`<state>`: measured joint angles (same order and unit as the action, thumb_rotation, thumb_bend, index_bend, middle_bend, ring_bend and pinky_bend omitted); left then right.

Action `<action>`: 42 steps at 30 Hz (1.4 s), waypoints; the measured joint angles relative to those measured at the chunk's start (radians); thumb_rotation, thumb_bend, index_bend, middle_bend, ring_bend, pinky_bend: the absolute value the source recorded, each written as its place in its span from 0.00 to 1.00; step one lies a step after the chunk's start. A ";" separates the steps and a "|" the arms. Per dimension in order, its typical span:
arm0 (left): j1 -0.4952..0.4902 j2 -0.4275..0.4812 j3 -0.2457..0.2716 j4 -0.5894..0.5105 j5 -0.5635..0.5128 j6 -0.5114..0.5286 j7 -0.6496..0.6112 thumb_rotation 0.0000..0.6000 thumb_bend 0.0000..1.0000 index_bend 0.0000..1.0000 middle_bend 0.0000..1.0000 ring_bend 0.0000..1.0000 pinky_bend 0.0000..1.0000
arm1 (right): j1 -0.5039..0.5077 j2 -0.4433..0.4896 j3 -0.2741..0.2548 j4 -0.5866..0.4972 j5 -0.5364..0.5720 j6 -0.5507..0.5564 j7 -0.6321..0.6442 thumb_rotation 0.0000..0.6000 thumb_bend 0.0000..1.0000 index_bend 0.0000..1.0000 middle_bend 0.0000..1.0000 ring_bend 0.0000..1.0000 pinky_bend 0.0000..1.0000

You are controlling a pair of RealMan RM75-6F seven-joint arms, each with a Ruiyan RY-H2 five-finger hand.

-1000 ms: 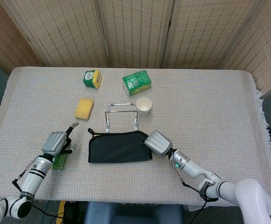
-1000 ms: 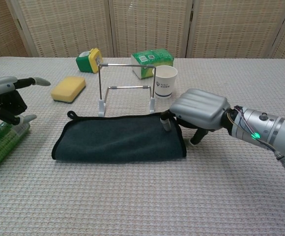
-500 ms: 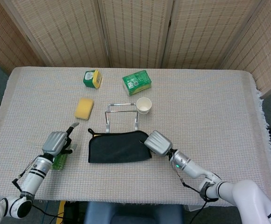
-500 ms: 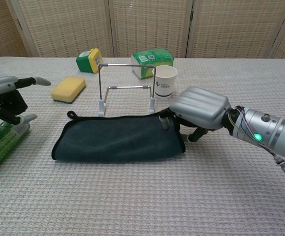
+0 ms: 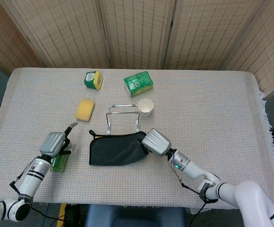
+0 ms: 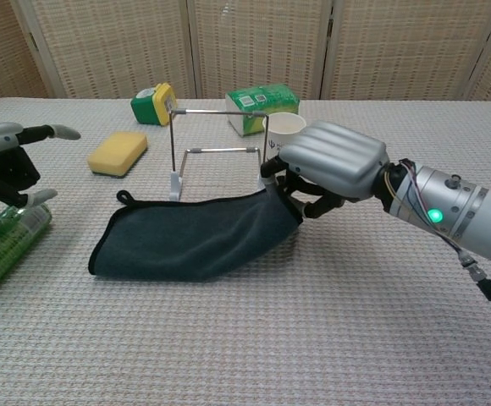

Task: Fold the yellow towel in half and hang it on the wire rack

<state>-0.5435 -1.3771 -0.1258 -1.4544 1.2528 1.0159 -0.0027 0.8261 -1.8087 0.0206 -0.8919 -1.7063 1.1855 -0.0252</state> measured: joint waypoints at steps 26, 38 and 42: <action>0.081 0.043 0.037 -0.037 0.113 0.175 0.077 1.00 0.44 0.10 0.93 0.90 0.94 | 0.046 0.342 0.330 -0.700 0.262 0.003 -0.464 1.00 0.61 0.70 0.93 1.00 1.00; 0.102 0.056 0.043 -0.046 0.117 0.187 0.074 1.00 0.44 0.10 0.93 0.90 0.93 | 0.143 0.305 0.387 -0.616 0.382 -0.073 -0.593 1.00 0.62 0.70 0.93 1.00 1.00; 0.109 0.056 0.045 -0.039 0.115 0.187 0.071 1.00 0.44 0.10 0.93 0.90 0.93 | 0.198 0.270 0.402 -0.528 0.412 -0.111 -0.617 1.00 0.62 0.70 0.93 1.00 1.00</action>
<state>-0.4341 -1.3216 -0.0804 -1.4934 1.3674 1.2033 0.0678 1.0246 -1.5390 0.4223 -1.4198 -1.2940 1.0748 -0.6418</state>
